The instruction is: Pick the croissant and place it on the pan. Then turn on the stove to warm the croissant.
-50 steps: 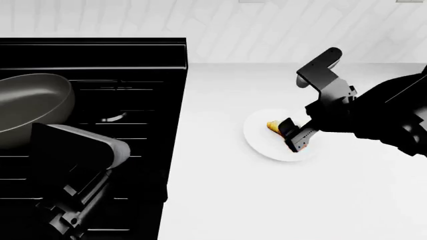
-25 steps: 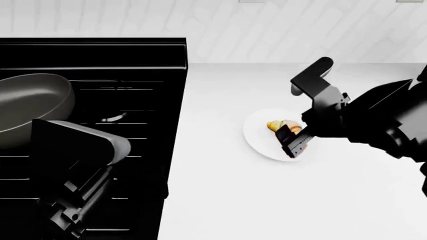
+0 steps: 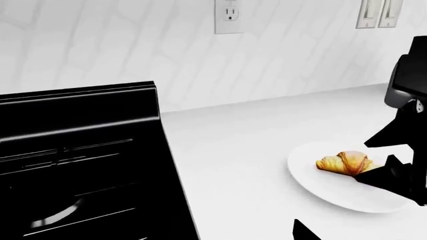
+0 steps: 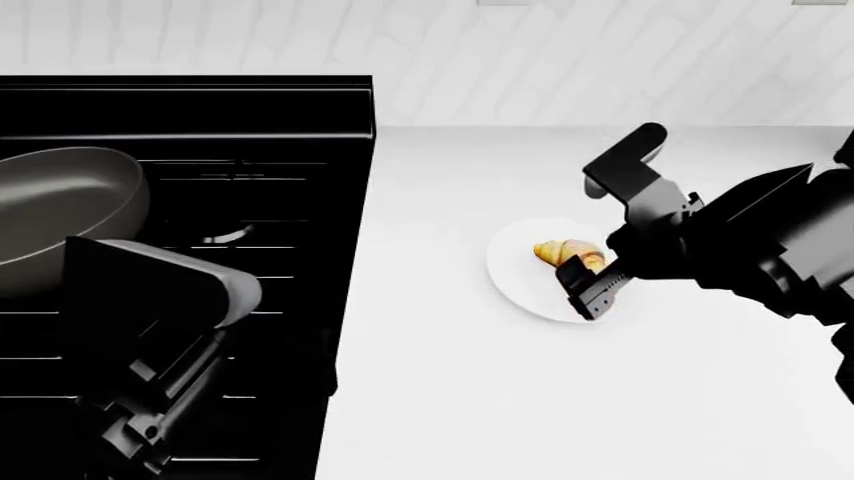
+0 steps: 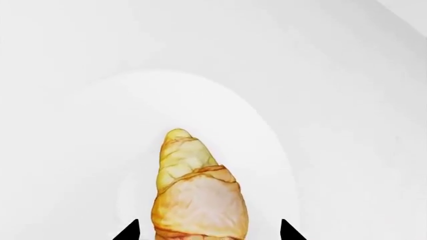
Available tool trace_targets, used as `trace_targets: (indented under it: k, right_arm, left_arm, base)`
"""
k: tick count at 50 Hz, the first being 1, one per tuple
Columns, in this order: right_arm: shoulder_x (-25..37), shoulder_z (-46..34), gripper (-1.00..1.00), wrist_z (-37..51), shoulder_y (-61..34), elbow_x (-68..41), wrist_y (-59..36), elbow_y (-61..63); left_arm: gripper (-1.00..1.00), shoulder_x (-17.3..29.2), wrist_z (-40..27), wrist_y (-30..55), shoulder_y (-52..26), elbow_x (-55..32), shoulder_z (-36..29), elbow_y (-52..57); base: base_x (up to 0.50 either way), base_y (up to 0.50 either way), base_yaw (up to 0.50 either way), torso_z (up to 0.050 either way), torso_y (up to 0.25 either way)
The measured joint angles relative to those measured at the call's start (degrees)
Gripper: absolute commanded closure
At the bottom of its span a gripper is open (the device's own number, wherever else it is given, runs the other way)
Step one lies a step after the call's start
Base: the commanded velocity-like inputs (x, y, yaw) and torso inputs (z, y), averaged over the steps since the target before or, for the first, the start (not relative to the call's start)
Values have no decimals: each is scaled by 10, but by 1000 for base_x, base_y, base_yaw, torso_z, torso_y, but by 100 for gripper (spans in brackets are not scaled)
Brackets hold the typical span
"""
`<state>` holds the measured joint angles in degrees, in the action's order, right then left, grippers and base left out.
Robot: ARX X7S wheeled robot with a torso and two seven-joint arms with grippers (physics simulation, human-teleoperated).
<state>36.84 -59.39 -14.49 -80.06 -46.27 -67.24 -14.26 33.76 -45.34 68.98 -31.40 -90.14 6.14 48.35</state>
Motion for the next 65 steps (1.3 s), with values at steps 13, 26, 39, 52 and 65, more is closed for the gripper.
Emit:
trace_targets:
  k: [13,26,39,52,65]
  right_arm:
    - [-2,-7,100,-3,1,3,4,-6]
    - [3,-3,100,3,5,0,7,0]
    - [16,23,100,23,0,-26,-3,39]
    - [49,83,100,75,4,-79,-18,131]
    - [100,190,100,179,49,-185,-16,255]
  left_arm:
    - [-100,3,-7,-5,-2,-5,-5,0]
    - [-100,7,-16,-9,-3,-11,-11,2]
    - [-100,9,-13,-13,1,-8,-13,4]
    - [-100,13,-8,-22,6,-7,-9,10]
    - [-100,20,-13,-35,0,-18,-1,17]
  base:
    - [0,0,0,0,0]
    - [0,0,0,0,0]
    - [0,0,0,0,0]
    - [0,0,0,0,0]
    - [0,0,0,0,0]
